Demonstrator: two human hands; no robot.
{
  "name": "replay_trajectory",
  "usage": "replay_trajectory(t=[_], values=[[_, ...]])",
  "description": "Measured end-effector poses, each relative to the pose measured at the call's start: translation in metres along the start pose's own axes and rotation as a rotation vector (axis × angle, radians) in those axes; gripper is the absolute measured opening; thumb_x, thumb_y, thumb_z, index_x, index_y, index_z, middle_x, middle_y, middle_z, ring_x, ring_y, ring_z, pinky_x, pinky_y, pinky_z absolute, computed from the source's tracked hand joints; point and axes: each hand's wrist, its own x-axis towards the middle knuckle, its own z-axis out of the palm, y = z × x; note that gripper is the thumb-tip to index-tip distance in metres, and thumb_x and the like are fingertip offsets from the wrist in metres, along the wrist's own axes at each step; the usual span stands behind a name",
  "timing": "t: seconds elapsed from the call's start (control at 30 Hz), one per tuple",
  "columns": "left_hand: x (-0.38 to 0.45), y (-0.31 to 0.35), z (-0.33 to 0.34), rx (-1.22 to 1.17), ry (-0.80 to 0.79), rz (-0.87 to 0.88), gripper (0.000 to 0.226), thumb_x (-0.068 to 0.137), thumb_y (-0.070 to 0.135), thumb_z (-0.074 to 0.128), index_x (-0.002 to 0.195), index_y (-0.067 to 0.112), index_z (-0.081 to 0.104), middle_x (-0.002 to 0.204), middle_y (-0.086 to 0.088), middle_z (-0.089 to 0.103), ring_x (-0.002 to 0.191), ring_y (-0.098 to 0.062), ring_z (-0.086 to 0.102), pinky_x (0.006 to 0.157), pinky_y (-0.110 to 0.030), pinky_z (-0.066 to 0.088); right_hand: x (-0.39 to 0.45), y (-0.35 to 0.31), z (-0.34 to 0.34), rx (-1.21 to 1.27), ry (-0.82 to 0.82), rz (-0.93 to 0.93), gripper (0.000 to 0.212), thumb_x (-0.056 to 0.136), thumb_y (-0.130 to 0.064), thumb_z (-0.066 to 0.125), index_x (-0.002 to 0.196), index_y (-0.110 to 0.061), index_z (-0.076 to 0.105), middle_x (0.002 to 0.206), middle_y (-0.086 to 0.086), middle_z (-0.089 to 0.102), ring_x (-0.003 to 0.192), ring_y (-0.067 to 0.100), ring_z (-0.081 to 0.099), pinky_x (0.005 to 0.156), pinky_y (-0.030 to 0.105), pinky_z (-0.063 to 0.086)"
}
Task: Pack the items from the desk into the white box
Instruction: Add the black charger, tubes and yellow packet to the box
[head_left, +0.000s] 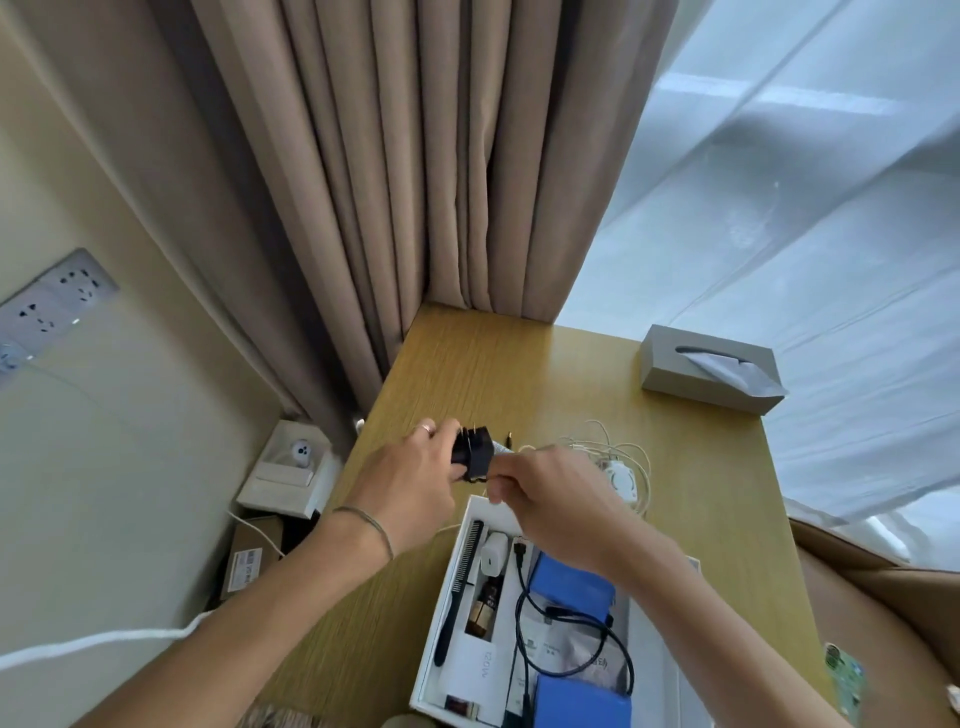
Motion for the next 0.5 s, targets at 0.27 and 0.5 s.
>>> replay_trajectory(t=[0.27,0.5], values=[[-0.014,-0.004,-0.004,-0.081,-0.166,0.377,0.034,0.098,0.032,0.057,0.126,0.031,0.039,0.100,0.016,0.042,0.083,-0.008,0.050,0.066,-0.022,0.037,0.028,0.035,-0.028,0.254,-0.017,0.038,0.020,0.093,-0.029,0.070,0.075,-0.024,0.066,0.070,-0.008,0.066,0.062,0.005,0.056,0.055,0.014,0.039],[-0.014,-0.008,-0.023,-0.405,-0.041,0.325,0.030,0.097,0.022,0.058,0.123,0.032,0.046,0.102,0.018,0.053,0.083,-0.006,0.057,0.068,-0.025,0.047,0.022,0.046,0.013,0.773,0.008,0.136,0.040,0.104,-0.025,0.054,0.065,-0.030,0.063,0.058,-0.004,0.048,0.057,0.015,0.042,0.056,0.027,0.035]])
